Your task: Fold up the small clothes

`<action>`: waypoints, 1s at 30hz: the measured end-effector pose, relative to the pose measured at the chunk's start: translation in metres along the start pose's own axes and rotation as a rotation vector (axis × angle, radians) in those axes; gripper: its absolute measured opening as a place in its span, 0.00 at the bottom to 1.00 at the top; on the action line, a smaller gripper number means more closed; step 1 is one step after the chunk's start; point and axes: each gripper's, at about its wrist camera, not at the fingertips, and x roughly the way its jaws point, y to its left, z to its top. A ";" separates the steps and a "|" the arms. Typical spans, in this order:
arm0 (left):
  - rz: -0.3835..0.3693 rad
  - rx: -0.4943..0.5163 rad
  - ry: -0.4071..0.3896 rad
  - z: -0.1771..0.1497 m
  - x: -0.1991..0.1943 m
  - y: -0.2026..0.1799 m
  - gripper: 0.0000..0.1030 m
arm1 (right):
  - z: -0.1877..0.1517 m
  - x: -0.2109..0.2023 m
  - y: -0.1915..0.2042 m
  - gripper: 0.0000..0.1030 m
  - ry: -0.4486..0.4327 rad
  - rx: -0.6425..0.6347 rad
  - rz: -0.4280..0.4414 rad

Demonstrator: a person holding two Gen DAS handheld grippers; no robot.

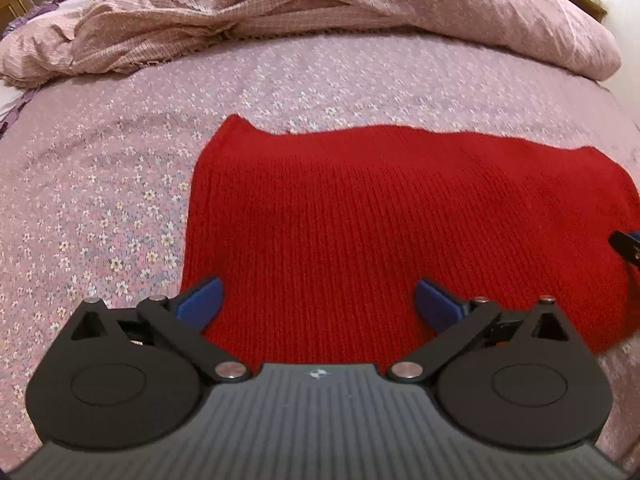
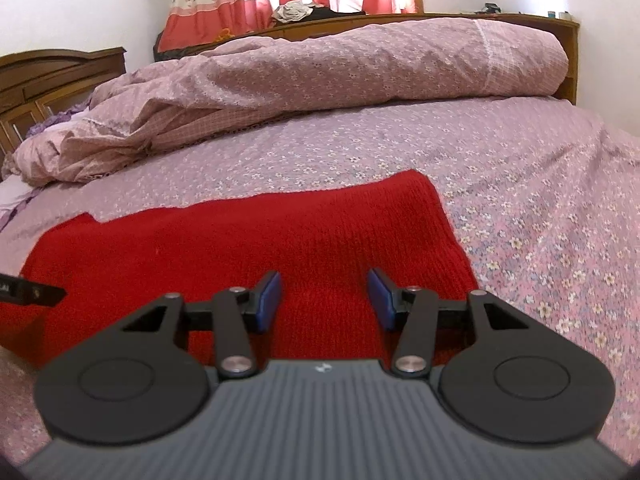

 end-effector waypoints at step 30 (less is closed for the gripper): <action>-0.009 -0.121 -0.017 -0.027 -0.062 0.006 1.00 | -0.031 -0.068 -0.040 0.72 0.038 0.424 0.007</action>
